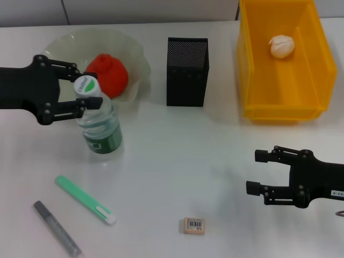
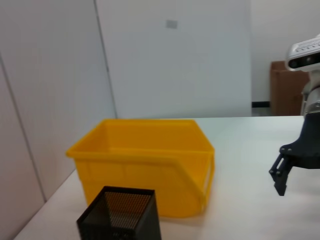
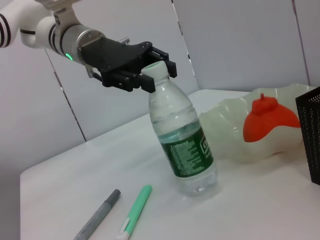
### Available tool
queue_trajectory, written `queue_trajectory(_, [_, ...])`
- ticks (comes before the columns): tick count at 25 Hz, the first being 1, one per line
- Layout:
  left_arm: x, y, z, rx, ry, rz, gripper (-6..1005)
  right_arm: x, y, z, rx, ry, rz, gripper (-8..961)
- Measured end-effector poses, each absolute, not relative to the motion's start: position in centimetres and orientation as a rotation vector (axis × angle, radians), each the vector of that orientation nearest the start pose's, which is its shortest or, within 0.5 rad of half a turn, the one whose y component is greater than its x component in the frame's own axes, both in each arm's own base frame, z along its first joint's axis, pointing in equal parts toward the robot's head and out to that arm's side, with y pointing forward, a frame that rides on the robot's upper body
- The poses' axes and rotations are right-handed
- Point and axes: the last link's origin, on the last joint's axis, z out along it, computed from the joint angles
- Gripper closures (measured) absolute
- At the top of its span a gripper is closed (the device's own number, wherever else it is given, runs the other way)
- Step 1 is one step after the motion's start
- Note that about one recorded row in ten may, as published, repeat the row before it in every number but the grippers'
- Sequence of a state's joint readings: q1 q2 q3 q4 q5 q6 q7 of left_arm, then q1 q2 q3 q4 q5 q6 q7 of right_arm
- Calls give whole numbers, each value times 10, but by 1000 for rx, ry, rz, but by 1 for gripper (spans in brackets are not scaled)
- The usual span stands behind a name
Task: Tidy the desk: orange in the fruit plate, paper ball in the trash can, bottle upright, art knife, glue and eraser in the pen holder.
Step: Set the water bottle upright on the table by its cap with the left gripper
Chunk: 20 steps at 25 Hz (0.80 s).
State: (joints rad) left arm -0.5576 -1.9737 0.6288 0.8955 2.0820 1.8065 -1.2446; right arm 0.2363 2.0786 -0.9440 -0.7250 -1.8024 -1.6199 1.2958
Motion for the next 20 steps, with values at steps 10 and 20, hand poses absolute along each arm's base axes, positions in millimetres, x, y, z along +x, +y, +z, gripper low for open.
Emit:
queue_trajectory(10, [-264,330,84,-2766,-201,-514,553,301,251,-9,-2750,681,746,109])
queue_trajectory(20, [-267,324,88,-2711,-221,-549,549,300,252,-9,-2755,673,745,109])
